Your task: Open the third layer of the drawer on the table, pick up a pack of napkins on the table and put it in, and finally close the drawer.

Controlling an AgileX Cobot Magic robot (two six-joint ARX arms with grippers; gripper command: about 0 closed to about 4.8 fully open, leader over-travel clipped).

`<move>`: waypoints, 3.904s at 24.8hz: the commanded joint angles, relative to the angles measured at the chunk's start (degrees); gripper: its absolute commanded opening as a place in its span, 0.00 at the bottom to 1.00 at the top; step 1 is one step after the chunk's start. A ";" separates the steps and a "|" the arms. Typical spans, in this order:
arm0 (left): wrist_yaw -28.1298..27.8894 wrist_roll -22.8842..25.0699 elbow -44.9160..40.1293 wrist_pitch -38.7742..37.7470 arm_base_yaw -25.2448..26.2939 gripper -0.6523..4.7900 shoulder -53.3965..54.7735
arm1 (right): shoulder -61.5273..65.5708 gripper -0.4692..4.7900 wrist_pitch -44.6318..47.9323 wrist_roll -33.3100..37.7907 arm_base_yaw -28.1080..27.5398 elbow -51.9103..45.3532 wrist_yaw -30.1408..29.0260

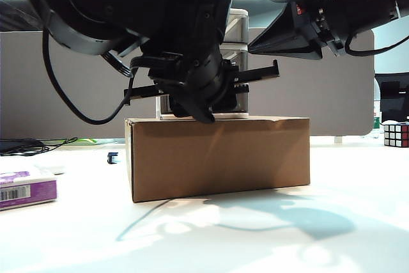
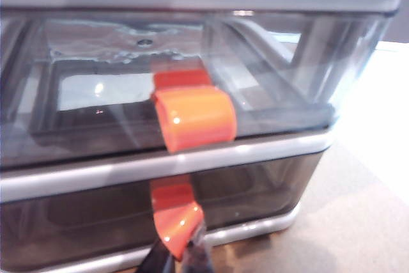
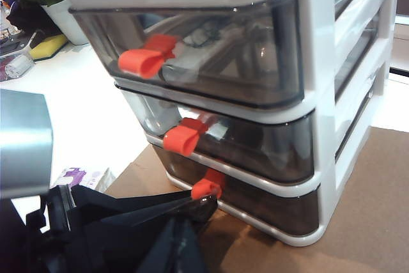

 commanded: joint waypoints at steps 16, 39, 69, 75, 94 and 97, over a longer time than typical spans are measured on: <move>-4.22 -2.34 -0.70 -5.90 -6.75 0.11 -1.53 | -0.13 0.08 0.59 -0.57 -0.02 0.33 -0.15; -4.22 -6.93 -2.51 -7.02 -11.63 0.40 -4.11 | -0.13 0.08 0.68 -0.59 0.00 0.33 -0.57; -0.42 -6.19 -2.03 -3.56 -5.31 0.11 -3.72 | -0.13 0.08 1.01 -0.61 0.00 0.33 -0.52; 1.01 -6.21 -2.08 -3.61 -6.21 0.11 -3.74 | -0.13 0.08 0.96 -0.59 0.00 0.33 -0.55; -0.02 -13.62 -2.14 -10.08 -15.69 0.11 -3.76 | -0.13 0.08 0.61 -0.59 0.00 0.33 -0.59; 1.09 -15.91 -2.14 -10.25 -17.40 0.11 -3.76 | -0.13 0.08 0.59 -0.57 0.00 0.33 -0.59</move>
